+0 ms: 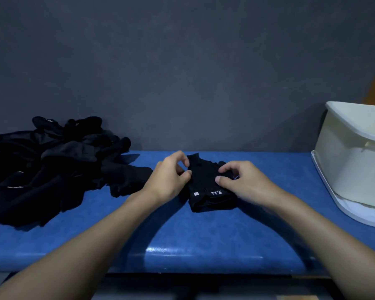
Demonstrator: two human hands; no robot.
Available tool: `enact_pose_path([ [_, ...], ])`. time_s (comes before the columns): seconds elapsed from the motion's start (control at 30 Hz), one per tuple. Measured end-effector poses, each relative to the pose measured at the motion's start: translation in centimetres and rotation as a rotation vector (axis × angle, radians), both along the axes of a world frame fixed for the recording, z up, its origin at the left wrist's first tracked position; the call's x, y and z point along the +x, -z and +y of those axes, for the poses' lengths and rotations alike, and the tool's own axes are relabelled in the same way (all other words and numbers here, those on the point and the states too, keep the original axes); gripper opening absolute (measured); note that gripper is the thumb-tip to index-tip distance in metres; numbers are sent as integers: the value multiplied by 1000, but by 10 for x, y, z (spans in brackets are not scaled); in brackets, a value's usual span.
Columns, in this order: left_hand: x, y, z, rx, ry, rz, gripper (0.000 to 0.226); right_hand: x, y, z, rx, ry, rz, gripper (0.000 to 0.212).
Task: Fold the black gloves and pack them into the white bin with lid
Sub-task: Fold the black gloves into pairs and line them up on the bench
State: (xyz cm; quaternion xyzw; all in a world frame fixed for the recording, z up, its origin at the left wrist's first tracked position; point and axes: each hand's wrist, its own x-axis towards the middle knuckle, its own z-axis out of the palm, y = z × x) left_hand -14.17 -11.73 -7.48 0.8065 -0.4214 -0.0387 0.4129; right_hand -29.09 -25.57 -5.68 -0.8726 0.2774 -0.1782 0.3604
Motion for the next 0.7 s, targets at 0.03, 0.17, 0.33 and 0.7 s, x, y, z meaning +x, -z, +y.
enact_pose_path([
  [0.03,1,0,0,7,20,-6,16,-1,1,-1,2,-18,24,31],
  [0.17,0,0,0,31,47,-19,16,-4,3,-1,33,-85,65,39],
  [0.33,-2,-4,0,23,7,-13,33,-2,0,1,136,-89,-118,40],
  [0.7,-1,1,0,116,96,15,37,-2,7,-8,125,-75,-32,40],
])
